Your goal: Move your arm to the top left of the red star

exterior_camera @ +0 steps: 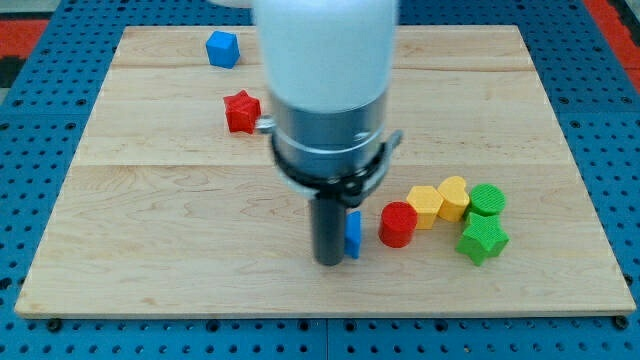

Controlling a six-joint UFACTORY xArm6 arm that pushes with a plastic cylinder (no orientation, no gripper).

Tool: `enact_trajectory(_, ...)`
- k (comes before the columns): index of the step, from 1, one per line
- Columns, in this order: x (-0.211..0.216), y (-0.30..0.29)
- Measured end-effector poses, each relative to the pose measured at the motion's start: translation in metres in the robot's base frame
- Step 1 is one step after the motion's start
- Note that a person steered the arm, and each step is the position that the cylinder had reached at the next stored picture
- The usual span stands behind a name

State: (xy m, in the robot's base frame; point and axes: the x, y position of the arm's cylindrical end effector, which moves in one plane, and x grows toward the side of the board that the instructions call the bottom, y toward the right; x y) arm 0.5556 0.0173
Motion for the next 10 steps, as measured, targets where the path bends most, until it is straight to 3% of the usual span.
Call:
enact_trajectory(1, -0.011, 0.022)
enact_trajectory(2, 0.011, -0.028)
enact_trajectory(3, -0.025, -0.119)
enact_trajectory(5, -0.14, -0.211)
enact_trajectory(6, -0.153, -0.246)
enact_trajectory(7, -0.154, -0.251)
enact_trajectory(8, -0.207, -0.253)
enact_trajectory(9, -0.241, -0.22)
enact_trajectory(10, -0.237, -0.193)
